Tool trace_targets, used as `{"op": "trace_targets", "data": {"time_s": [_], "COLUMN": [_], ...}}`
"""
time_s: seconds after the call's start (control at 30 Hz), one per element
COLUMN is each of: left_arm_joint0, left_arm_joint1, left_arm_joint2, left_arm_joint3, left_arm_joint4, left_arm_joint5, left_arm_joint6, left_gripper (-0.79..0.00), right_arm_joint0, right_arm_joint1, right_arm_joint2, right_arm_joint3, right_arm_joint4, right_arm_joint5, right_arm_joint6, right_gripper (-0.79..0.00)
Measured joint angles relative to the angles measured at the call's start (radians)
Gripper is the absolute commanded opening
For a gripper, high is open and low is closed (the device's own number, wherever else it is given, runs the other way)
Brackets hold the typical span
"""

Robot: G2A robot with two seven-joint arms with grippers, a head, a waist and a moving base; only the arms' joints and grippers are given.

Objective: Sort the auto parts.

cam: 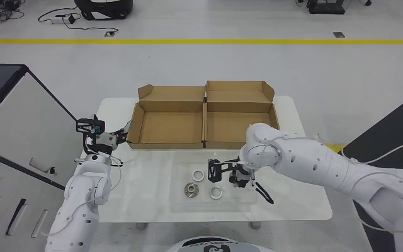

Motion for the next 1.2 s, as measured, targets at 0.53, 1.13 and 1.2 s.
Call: {"op": "trace_targets", "data": {"time_s": [0.53, 1.13, 1.2], "left_arm_joint0": [0.0, 0.0, 0.0], "left_arm_joint1": [0.0, 0.0, 0.0], "left_arm_joint2": [0.0, 0.0, 0.0], "left_arm_joint3": [0.0, 0.0, 0.0], "left_arm_joint4": [0.0, 0.0, 0.0], "left_arm_joint5": [0.0, 0.0, 0.0], "left_arm_joint6": [0.0, 0.0, 0.0], "left_gripper": [0.0, 0.0, 0.0], "right_arm_joint0": [0.212, 0.4, 0.404], "right_arm_joint1": [0.074, 0.128, 0.132], "right_arm_joint2": [0.0, 0.0, 0.0], "right_arm_joint3": [-0.118, 0.006, 0.025], "right_arm_joint4": [0.244, 0.585, 0.591], "right_arm_joint5": [0.034, -0.083, -0.089], "right_arm_joint6": [0.034, -0.083, -0.089], "right_gripper": [-0.785, -0.785, -0.785]}}
